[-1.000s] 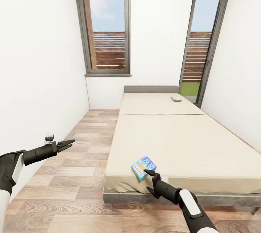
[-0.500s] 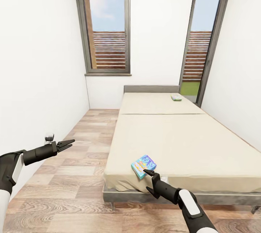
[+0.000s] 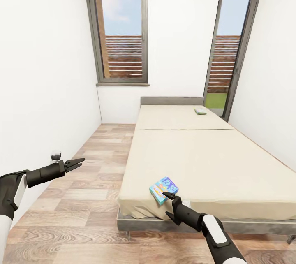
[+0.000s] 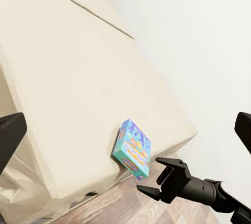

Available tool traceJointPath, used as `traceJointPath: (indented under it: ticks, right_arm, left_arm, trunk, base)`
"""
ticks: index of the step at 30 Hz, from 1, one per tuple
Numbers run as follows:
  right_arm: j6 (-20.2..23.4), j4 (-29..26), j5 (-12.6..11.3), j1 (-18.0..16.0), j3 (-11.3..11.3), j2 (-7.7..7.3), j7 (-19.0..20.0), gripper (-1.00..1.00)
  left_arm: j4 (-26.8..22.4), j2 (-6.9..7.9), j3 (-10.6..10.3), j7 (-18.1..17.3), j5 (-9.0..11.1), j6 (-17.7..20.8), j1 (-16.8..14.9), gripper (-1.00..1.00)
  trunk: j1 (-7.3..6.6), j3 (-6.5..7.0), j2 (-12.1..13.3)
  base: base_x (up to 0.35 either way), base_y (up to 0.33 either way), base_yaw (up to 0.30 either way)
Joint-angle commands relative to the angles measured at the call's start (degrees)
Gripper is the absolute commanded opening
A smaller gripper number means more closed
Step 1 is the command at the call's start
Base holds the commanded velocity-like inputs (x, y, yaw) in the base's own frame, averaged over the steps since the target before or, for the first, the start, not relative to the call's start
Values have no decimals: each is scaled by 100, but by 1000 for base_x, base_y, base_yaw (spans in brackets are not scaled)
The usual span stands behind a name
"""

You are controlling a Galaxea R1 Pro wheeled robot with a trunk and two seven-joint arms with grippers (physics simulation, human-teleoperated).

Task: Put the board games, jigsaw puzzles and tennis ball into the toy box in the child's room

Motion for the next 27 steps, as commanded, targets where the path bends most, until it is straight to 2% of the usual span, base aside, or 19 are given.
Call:
traceJointPath:
  ticks: [1, 27]
  right_arm:
    - [39, -1, 31, -5, -36, 8, 23, 100]
    - [39, -1, 31, -5, -31, 8, 23, 100]
  left_arm:
    - [1, 1, 1, -13, 11, 55, -3, 100]
    - [1, 1, 6, -8, 12, 46, -3, 100]
  trunk:
    - [-1, -6, -3]
    - [-1, -6, -3]
  base:
    - [6, 3, 0]
    - [3, 31, 0]
